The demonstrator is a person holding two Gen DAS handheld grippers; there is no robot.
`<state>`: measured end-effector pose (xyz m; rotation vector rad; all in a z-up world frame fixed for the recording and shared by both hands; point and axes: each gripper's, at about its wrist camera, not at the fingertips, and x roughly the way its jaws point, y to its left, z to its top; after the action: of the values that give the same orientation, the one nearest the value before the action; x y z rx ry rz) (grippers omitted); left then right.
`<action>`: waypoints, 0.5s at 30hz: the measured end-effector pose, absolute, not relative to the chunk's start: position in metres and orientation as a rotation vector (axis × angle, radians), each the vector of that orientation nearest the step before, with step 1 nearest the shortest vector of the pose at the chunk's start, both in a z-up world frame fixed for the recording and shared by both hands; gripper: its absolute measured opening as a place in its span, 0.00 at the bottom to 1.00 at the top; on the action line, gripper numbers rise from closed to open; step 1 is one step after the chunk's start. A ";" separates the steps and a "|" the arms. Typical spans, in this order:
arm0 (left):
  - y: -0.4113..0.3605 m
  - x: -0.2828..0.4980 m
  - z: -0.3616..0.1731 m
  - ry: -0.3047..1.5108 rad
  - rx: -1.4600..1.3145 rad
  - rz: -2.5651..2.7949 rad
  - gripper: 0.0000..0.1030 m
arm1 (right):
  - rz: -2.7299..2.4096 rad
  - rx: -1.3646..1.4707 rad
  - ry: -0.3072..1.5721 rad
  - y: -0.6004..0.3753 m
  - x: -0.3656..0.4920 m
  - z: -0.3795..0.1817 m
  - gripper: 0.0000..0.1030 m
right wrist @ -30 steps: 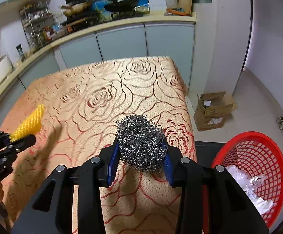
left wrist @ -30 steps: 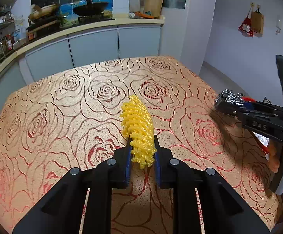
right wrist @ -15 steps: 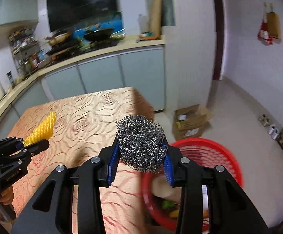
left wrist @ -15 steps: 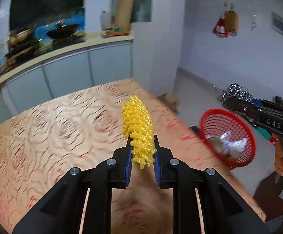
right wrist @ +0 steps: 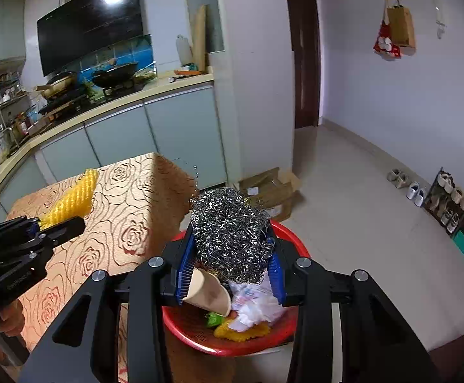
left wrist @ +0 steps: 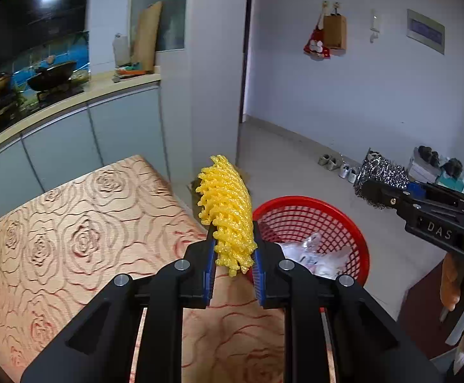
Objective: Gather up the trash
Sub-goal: 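Carry the yellow foam net and steel wool ball over the red wastebasket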
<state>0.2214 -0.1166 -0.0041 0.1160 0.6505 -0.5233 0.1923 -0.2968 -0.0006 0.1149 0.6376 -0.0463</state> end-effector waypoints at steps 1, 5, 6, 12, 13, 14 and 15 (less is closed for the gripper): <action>-0.120 0.221 -0.006 0.653 0.116 -0.528 0.18 | -0.052 0.118 0.639 -0.300 0.190 -0.002 0.37; -0.141 0.228 -0.016 0.682 0.130 -0.548 0.18 | -0.066 0.130 0.649 -0.311 0.187 -0.007 0.37; -0.146 0.229 -0.019 0.688 0.136 -0.554 0.18 | -0.067 0.132 0.651 -0.312 0.187 -0.008 0.37; -0.168 0.237 -0.035 0.720 0.168 -0.564 0.20 | -0.053 0.133 0.701 -0.317 0.194 -0.026 0.38; -0.172 0.238 -0.039 0.727 0.174 -0.566 0.20 | -0.052 0.132 0.707 -0.317 0.194 -0.028 0.38; -0.175 0.239 -0.043 0.733 0.181 -0.568 0.20 | -0.049 0.131 0.716 -0.317 0.195 -0.031 0.38; -0.178 0.239 -0.046 0.739 0.186 -0.569 0.20 | -0.047 0.132 0.722 -0.318 0.196 -0.034 0.38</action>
<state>0.2392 -0.1778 -0.0456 0.1860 0.7389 -0.5687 0.1965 -0.3178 -0.0338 0.1325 0.7219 -0.0474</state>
